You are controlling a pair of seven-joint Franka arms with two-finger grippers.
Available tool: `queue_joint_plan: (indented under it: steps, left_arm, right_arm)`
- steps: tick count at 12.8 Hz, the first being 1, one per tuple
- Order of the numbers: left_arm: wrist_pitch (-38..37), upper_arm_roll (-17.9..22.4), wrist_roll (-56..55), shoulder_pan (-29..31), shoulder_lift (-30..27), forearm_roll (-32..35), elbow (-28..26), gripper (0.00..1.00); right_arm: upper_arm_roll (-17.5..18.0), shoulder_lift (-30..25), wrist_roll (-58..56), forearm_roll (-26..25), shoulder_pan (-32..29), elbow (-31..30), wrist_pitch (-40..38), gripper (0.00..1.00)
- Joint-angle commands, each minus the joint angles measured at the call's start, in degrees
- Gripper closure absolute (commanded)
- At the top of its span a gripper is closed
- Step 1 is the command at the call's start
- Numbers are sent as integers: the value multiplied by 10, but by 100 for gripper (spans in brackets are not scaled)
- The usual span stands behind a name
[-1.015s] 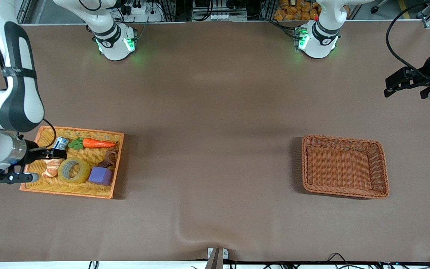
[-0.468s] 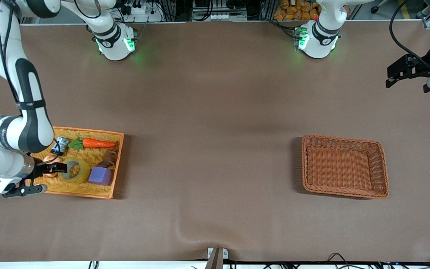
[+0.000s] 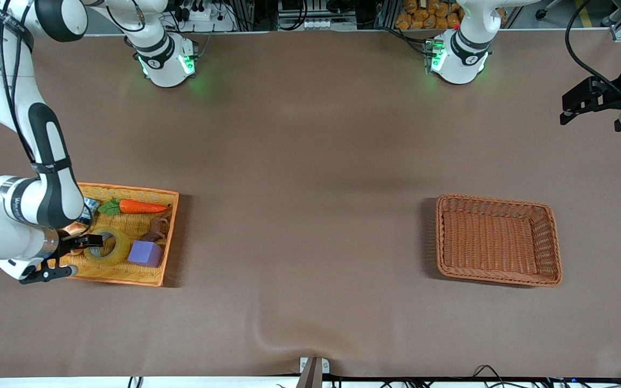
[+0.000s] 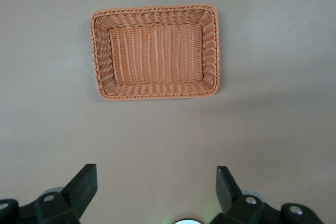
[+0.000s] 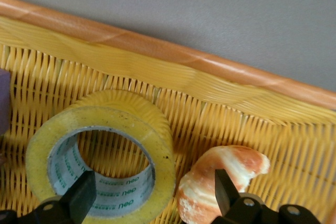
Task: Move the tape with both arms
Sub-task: 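Reach the right gripper down to the yellow tape roll in the tray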
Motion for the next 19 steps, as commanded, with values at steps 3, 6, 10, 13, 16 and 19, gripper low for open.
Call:
queue_joint_plan:
  steps: [3, 6, 10, 13, 16, 19]
  left_arm:
    - [-13, -2, 8, 16, -1, 18, 0, 0]
    - [-10, -3, 7, 13, 1, 18, 0, 0]
    - [-9, -7, 6, 13, 6, 18, -4, 0]
    - [-9, -7, 2, 11, 6, 18, -4, 0]
    - [-9, -8, 2, 13, 5, 18, -5, 0]
    - [-10, -8, 2, 13, 4, 17, -7, 0]
  right_arm:
    - [4, 25, -7, 0, -5, 9, -3, 31]
    - [5, 25, -7, 0, -4, 11, -4, 100]
    - [5, 16, -7, 0, -2, 16, -5, 100]
    - [6, -5, -29, 2, 0, 24, -9, 100]
    - [12, -50, -33, 2, 8, 23, -30, 100]
    - [41, -99, -27, 2, 19, 23, -81, 100]
